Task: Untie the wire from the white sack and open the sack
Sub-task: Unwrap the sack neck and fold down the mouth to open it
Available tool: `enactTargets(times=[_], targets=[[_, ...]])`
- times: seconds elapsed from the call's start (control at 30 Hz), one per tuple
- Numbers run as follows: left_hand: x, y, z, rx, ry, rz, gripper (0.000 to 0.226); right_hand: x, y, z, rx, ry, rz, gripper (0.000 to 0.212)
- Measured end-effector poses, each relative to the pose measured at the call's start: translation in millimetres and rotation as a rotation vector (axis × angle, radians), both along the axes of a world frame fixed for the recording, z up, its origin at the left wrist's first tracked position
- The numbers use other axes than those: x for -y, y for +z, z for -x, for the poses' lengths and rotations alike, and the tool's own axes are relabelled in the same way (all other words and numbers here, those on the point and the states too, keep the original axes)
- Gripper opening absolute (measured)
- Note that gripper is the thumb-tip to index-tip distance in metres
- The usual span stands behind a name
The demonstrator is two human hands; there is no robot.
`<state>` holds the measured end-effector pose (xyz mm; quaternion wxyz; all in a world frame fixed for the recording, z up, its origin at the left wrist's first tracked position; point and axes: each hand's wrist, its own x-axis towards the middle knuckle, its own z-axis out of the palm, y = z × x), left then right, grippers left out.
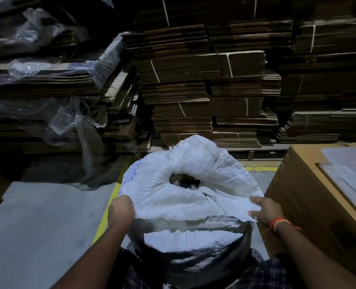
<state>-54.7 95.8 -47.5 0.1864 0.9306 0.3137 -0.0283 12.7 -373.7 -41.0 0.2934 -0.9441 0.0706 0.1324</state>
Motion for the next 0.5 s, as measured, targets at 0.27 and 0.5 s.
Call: enactTargets(times=[0.27,0.5], targets=[[47,27,-6,0.08,-0.129,-0.26,0.025,-45,18,10,0.285,-0.031,0.432,0.027],[62,47,-49,0.343,-0.046,0.086,0.039,-88,60,-10,0.917,0.29,0.375,0.039]])
